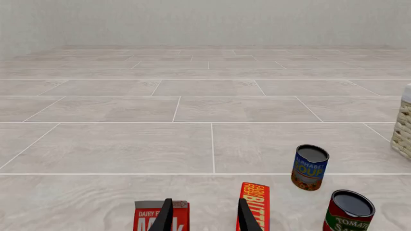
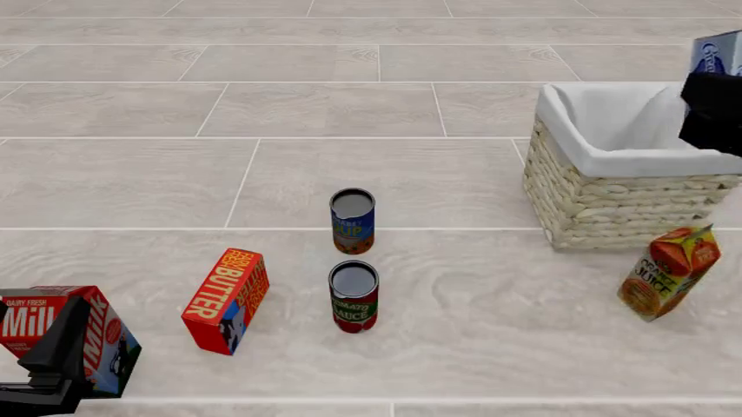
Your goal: Pick the cream cheese and place it in the basket.
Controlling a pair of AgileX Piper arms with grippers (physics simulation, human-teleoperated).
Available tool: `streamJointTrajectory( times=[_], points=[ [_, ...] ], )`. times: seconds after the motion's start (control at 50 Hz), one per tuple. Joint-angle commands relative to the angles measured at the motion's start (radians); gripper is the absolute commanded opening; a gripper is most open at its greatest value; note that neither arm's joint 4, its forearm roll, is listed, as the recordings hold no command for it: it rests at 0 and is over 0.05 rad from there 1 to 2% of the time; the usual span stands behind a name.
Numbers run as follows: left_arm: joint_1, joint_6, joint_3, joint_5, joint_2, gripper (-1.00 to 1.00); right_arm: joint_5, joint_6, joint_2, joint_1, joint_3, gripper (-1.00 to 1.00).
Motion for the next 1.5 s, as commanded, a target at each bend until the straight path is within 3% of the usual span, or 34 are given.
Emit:
streamJointTrajectory(
  times=[0.02, 0.2, 0.52, 0.56, 0.86, 1.36, 1.5],
  points=[
    [0.0, 0.0, 0.0, 0.0, 0.0, 1.0, -0.058, 0.073, 0.061, -0.061, -0.062, -1.0],
    [0.0, 0.0, 0.0, 0.0, 0.0, 1.0, -0.096, 0.107, 0.141, -0.123, -0.114, -1.0],
    [0.0, 0.0, 0.0, 0.0, 0.0, 1.0, -0.11, 0.061, 0.286, -0.138, -0.156, -1.0],
    [0.0, 0.0, 0.0, 0.0, 0.0, 1.0, -0.105, 0.03, 0.306, -0.134, -0.159, -1.0],
    [0.0, 0.0, 0.0, 0.0, 0.0, 1.0, -0.08, 0.039, 0.405, -0.17, -0.228, -1.0],
    [0.0, 0.0, 0.0, 0.0, 0.0, 1.0, -0.03, -0.001, 0.539, -0.193, -0.307, -1.0],
    [0.0, 0.0, 0.0, 0.0, 0.0, 1.0, -0.013, 0.034, 0.572, -0.203, -0.354, -1.0]
  ],
)
